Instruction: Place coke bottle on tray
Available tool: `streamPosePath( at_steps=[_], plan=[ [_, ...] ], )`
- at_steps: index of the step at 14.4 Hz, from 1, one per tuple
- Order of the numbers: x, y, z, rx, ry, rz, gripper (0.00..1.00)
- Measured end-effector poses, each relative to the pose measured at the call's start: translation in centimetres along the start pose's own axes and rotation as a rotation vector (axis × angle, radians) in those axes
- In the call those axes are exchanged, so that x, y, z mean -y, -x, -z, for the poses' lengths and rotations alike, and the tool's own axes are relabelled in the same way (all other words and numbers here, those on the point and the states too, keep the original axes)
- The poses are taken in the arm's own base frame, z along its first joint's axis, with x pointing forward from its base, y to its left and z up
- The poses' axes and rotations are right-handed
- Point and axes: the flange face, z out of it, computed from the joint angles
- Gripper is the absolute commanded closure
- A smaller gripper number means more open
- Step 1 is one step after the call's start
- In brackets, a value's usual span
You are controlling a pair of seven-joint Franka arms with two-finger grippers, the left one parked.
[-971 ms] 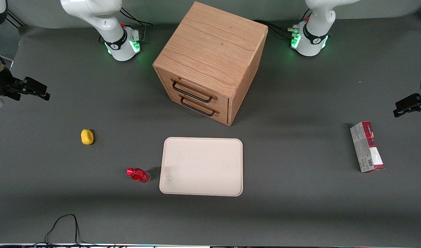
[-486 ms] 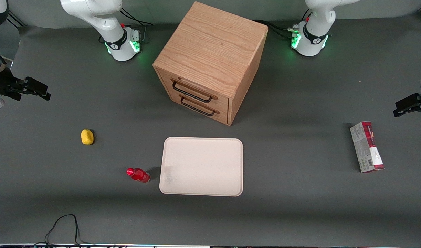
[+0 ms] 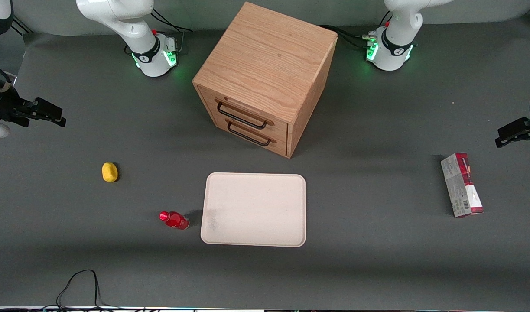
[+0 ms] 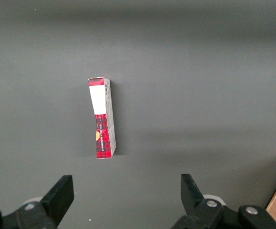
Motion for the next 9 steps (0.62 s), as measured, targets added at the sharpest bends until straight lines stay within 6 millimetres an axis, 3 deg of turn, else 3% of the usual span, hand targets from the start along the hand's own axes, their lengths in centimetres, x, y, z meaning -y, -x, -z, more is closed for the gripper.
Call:
streamPosePath(
  at_steps=[3, 6, 9],
  plan=[
    [2.5, -1.1, 0.7, -0.023, 0.001, 0.031, 0.0],
    [6.0, -3.8, 1.4, -0.053, -0.014, 0.042, 0.0],
    [9.5, -6.6, 0.4, -0.052, -0.03, 0.051, 0.0]
  ],
)
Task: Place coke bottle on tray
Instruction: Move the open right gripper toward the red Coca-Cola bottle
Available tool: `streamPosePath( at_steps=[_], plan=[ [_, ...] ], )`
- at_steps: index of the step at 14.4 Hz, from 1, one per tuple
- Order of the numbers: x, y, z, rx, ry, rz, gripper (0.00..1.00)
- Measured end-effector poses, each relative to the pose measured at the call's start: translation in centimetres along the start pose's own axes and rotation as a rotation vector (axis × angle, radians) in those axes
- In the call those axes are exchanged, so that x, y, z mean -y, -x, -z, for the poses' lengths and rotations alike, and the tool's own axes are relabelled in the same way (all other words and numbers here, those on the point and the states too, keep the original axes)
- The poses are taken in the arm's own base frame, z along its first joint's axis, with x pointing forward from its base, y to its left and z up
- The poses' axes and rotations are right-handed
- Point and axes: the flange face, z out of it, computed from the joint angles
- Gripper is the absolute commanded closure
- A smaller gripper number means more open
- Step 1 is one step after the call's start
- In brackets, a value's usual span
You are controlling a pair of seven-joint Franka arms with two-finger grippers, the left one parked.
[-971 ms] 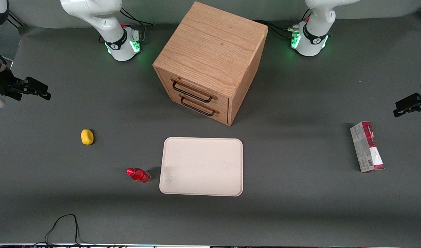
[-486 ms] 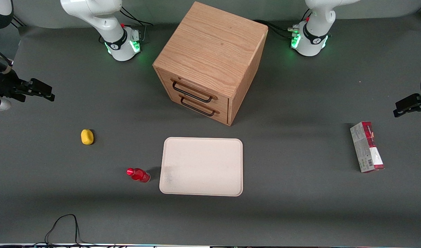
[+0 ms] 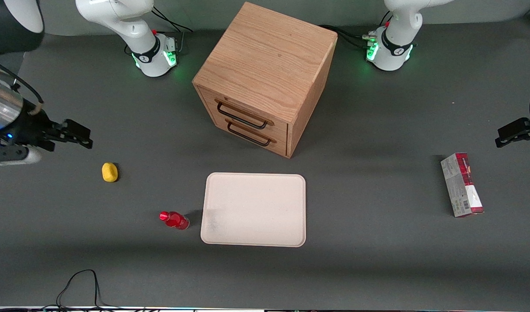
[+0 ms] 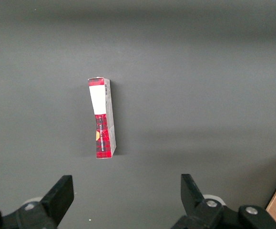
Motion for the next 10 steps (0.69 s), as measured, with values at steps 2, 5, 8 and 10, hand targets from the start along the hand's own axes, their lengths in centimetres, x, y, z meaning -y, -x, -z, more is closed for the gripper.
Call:
streamPosePath(
  at_steps=[2, 5, 8, 10],
  plan=[
    [2.7, -1.7, -0.8, -0.005, 0.002, 0.018, 0.0],
    [5.8, -3.6, -1.9, -0.005, 0.008, 0.046, 0.0],
    [6.8, -4.4, -2.8, 0.006, 0.013, 0.036, 0.0],
    [6.9, -4.7, -3.4, 0.014, 0.015, 0.036, 0.0]
  ],
)
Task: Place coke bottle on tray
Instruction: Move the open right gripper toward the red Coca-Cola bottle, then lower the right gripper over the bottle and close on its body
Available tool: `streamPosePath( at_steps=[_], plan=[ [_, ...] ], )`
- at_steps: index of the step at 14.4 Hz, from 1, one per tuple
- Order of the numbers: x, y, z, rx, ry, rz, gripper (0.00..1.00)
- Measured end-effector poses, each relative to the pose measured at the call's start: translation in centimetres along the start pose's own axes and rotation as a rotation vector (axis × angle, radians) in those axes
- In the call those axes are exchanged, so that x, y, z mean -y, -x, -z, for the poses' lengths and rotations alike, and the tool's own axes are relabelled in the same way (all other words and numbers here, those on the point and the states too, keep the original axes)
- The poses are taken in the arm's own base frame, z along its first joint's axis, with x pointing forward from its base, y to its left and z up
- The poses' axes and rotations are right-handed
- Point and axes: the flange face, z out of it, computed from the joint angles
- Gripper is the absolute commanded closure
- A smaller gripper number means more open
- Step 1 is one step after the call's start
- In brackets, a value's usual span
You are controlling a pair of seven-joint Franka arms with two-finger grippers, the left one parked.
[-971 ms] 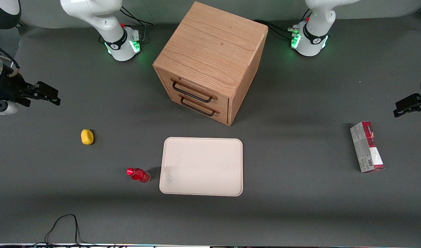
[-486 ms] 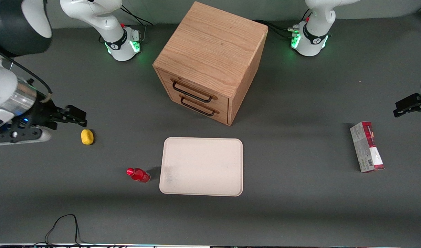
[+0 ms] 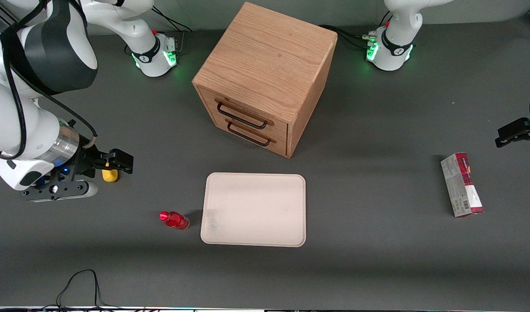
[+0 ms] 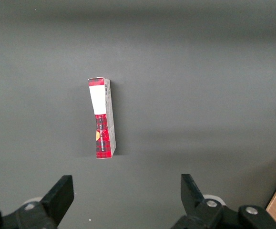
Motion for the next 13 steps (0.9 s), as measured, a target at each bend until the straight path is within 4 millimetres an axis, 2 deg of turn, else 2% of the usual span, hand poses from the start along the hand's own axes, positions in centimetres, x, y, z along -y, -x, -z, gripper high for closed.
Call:
streamPosePath(
  at_steps=[3, 8, 13],
  plan=[
    [1.1, -1.0, -2.4, 0.018, 0.005, -0.018, 0.0],
    [2.9, -4.8, -9.5, -0.006, 0.008, -0.019, 0.0],
    [3.2, -7.2, -15.0, -0.013, 0.013, -0.02, 0.0]
  ],
)
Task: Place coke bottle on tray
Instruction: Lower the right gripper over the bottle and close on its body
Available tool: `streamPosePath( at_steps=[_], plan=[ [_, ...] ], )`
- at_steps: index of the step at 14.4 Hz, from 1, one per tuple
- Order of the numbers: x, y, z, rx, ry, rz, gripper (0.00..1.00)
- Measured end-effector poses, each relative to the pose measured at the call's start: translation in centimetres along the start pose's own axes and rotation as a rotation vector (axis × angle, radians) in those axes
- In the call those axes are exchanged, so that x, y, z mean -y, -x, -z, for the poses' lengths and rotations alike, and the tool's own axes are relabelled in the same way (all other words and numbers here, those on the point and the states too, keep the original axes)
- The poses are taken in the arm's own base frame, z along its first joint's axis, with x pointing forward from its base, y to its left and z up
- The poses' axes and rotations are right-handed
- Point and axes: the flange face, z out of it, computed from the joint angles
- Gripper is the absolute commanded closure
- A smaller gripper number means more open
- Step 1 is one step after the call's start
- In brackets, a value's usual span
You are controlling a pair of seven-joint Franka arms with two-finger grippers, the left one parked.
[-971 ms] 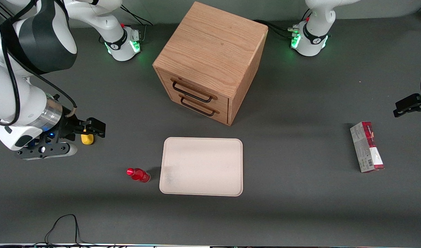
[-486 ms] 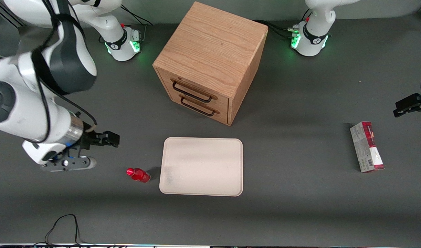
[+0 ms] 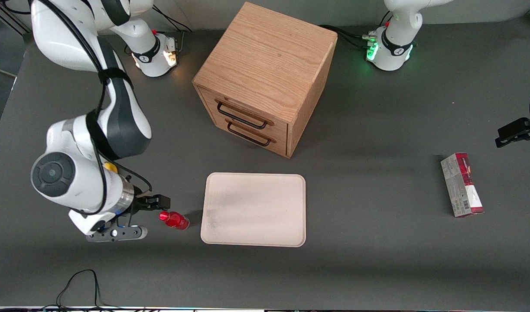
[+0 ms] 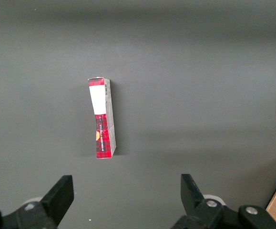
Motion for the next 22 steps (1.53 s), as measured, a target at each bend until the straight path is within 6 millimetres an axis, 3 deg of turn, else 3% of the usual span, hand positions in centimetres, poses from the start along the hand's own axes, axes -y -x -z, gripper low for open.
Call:
streamPosePath(
  at_steps=[3, 8, 16, 17, 20, 21, 22],
  plan=[
    [-0.1, -0.7, -3.9, 0.033, 0.012, -0.004, 0.0],
    [0.0, -1.5, -8.5, 0.043, 0.019, -0.005, 0.0],
    [-0.1, -1.2, -11.6, 0.052, 0.022, -0.007, 0.0],
    [-0.1, -1.1, -11.7, 0.054, 0.022, -0.007, 0.11],
    [-0.1, -1.2, -11.6, 0.047, 0.021, -0.009, 0.83],
    [-0.1, -1.2, -11.5, 0.045, 0.02, -0.01, 0.96],
    [-0.1, -1.2, -11.4, 0.043, 0.02, -0.011, 0.98]
  ],
)
